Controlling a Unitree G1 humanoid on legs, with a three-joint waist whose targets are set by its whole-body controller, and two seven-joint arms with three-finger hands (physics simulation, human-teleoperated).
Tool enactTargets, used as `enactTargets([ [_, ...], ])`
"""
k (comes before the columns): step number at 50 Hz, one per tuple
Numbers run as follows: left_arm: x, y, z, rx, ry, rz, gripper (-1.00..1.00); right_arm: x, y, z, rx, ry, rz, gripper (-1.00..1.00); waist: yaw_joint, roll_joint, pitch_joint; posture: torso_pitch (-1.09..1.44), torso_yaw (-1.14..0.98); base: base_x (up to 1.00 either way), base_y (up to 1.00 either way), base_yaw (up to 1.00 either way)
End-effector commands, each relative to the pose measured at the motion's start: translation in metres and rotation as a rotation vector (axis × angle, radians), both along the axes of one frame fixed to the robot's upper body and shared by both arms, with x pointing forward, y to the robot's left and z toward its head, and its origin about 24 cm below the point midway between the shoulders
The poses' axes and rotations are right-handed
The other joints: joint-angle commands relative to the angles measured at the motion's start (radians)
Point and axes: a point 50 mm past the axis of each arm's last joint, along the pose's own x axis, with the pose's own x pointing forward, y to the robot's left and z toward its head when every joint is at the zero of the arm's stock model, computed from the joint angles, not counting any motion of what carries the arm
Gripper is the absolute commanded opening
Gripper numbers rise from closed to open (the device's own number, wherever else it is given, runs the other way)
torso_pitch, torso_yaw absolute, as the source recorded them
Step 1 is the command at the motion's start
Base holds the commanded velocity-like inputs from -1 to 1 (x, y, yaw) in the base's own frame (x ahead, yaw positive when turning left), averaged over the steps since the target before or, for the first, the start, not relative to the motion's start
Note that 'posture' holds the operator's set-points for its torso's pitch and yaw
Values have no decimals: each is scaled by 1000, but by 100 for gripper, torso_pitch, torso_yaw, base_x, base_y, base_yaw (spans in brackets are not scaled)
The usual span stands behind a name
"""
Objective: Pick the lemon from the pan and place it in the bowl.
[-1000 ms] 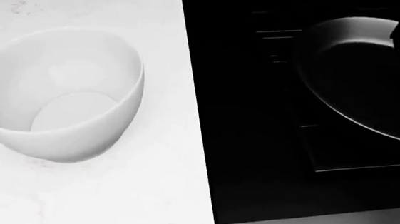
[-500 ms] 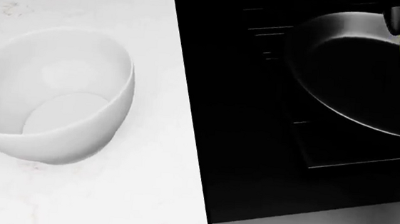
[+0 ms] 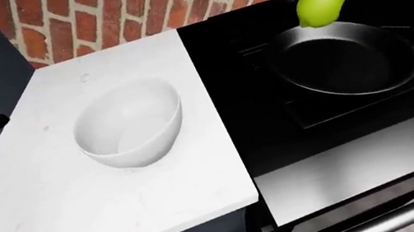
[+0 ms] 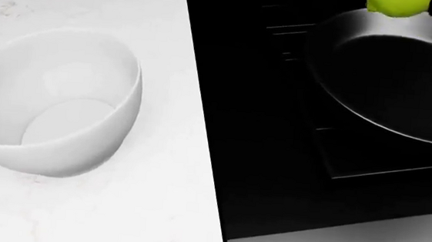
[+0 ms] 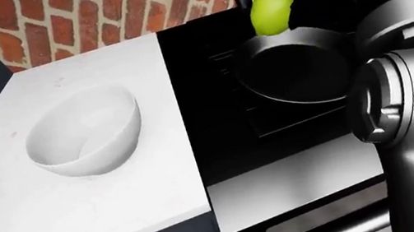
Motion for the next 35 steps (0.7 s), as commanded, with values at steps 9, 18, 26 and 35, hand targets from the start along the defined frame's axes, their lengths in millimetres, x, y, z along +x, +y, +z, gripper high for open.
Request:
enactTargets([
  [9, -8, 0, 20, 48, -80, 11, 100, -7, 36, 31, 54, -109, 98, -100, -2, 7, -27, 0, 0, 0, 0, 0],
  [18, -8, 1, 20, 45, -81, 11, 100, -7, 74, 37, 85, -121, 188, -100, -4, 16, -26, 0, 0, 0, 0, 0],
  [26, -9, 1, 21, 42, -83, 10, 100, -10, 106, 39, 106, -127, 268, -100, -7, 22, -26, 0, 0, 0, 0, 0],
  [35, -10, 2, 20, 41, -82, 13, 100, -13, 143, 36, 131, -146, 341, -100, -11, 29, -25, 0, 0, 0, 0, 0],
])
